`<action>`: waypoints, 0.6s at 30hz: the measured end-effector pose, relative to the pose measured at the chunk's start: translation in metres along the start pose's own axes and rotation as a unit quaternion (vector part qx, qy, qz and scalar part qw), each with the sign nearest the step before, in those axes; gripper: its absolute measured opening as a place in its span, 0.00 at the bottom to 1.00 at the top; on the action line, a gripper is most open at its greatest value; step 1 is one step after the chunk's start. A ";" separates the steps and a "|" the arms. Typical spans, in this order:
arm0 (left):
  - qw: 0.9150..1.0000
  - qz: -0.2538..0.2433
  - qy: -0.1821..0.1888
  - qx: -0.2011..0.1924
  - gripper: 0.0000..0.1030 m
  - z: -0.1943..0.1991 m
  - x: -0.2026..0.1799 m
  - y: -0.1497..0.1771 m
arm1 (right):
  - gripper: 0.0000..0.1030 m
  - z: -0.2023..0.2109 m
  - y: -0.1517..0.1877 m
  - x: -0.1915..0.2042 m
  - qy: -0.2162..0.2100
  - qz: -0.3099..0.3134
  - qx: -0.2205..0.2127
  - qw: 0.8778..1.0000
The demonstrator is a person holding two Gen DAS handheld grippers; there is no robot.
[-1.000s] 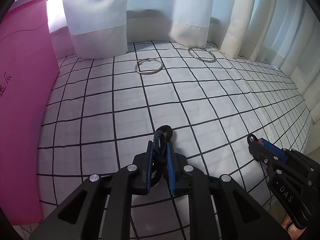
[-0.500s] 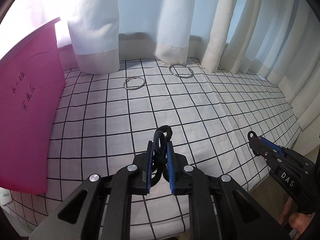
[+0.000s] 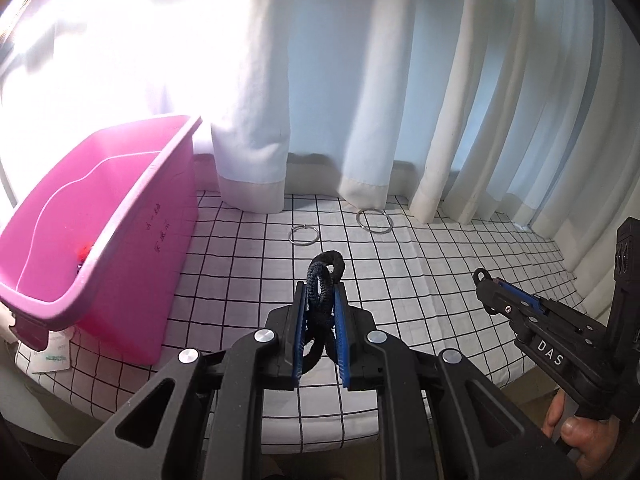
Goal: Organize jewelry
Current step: 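Carry both hair ties with both tools over the pink tub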
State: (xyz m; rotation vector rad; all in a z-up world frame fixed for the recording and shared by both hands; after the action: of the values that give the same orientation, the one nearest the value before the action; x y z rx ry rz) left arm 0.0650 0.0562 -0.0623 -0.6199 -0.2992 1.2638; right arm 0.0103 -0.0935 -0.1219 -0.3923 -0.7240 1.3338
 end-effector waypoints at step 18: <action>0.984 0.125 -0.087 -0.089 0.13 0.079 0.170 -0.070 | 0.18 -0.019 -0.125 0.224 -0.127 0.168 -0.045 0.977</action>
State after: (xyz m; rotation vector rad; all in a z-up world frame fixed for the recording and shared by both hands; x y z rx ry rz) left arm 0.1280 0.2269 0.0210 -0.7177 -0.4957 1.5476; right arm 0.1300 0.0985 0.0007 -0.4345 -0.9647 1.6941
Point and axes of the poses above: each gripper's, at about its wrist camera, not at the fingertips, and z roughly against the way its jaws point, x to its left, y to its underside, the point moved 10 cm from there along -z, roughly the way its jaws point, and after that the axes turned 10 degrees about x, right-handed, at the moved point
